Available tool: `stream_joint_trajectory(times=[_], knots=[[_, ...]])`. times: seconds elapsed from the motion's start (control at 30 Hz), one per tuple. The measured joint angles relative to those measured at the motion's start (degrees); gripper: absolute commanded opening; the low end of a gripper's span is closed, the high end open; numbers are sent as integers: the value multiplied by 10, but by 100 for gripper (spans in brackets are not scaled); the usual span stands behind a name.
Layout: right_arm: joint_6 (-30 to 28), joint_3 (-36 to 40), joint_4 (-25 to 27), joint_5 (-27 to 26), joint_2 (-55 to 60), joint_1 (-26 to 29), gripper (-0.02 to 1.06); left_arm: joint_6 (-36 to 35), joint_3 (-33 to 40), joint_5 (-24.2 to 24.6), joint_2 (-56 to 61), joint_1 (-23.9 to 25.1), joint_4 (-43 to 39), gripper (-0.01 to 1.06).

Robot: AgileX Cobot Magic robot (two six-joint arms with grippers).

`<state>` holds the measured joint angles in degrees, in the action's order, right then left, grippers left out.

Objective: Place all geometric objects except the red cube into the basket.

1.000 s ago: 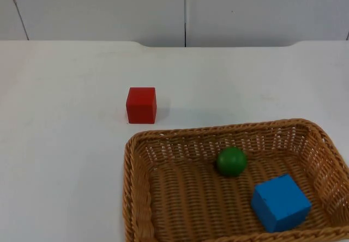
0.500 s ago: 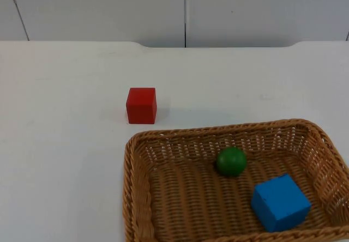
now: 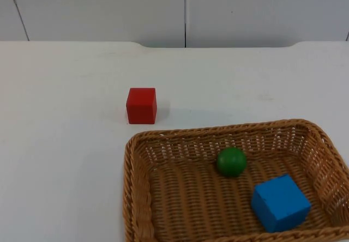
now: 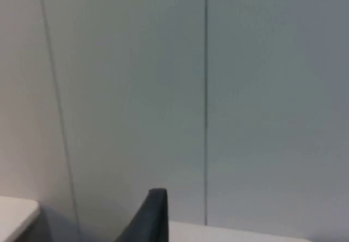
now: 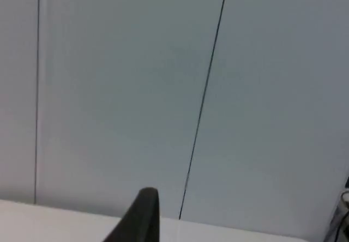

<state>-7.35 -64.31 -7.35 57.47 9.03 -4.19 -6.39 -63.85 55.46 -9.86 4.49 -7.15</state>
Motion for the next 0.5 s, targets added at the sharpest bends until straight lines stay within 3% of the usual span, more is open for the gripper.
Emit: stream_joint_trajectory(times=[0.1, 0.23, 0.4, 0.5], knots=[[-5, -13, 1, 4, -25, 11, 103, 9, 0, 3, 39, 34, 13, 104], [-8, -15, 6, 7, -65, 14, 103, 37, 0, 6, 70, 39, 42, 104], [-8, -16, 20, 37, -91, 14, 103, 100, 0, 25, 79, 4, 118, 104], [-10, -16, 34, 44, -91, 8, 103, 111, 0, 28, 79, -6, 120, 104]])
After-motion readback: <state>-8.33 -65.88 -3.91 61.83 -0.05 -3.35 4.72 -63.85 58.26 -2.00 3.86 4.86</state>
